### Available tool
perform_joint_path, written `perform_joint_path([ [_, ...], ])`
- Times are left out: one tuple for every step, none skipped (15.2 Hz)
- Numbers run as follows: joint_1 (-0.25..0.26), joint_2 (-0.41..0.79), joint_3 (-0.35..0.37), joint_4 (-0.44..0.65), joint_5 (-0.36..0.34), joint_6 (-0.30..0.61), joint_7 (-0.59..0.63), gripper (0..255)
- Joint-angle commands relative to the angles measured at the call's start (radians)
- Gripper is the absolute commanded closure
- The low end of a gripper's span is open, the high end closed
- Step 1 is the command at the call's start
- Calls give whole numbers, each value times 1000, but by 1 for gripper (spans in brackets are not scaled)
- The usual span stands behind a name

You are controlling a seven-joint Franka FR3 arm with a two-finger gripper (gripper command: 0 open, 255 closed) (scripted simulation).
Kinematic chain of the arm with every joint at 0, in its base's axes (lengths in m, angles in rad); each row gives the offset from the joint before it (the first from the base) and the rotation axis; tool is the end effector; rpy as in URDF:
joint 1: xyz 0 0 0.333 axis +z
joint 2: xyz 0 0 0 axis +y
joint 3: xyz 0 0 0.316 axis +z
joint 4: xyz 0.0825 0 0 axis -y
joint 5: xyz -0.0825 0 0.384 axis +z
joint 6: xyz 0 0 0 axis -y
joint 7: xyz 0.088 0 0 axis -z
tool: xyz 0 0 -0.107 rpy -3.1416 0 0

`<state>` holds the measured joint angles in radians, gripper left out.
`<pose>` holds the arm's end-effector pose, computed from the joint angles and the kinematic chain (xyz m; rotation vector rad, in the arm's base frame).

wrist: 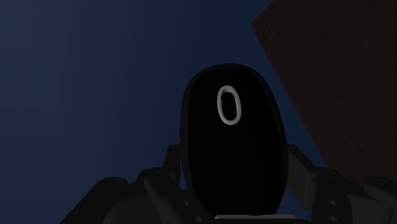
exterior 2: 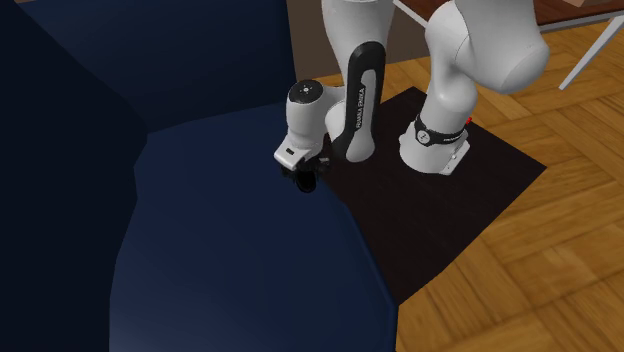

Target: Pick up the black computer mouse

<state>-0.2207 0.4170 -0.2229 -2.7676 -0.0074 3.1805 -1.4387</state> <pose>0.3187 -0.1667 0.0981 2.6894 1.5066 -0.1063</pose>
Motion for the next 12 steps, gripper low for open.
perform_joint_path([
  [22,-43,-23,-14,-2,-31,-2,255],
  [35,-64,-37,-20,-4,-46,-2,255],
  [49,-85,-52,-26,-6,-61,-1,255],
  [65,-106,-70,-32,-10,-77,1,255],
  [82,-127,-89,-38,-16,-93,3,255],
  [101,-148,-110,-43,-23,-109,7,255],
  [121,-169,-133,-48,-32,-125,13,255],
  [142,-190,-157,-53,-45,-142,20,255],
  [164,-212,-183,-58,-61,-159,30,255],
  [186,-233,-210,-62,-80,-177,43,255],
  [187,-237,-213,-62,-85,-180,46,255],
  [187,-237,-213,-62,-86,-180,46,255],
])
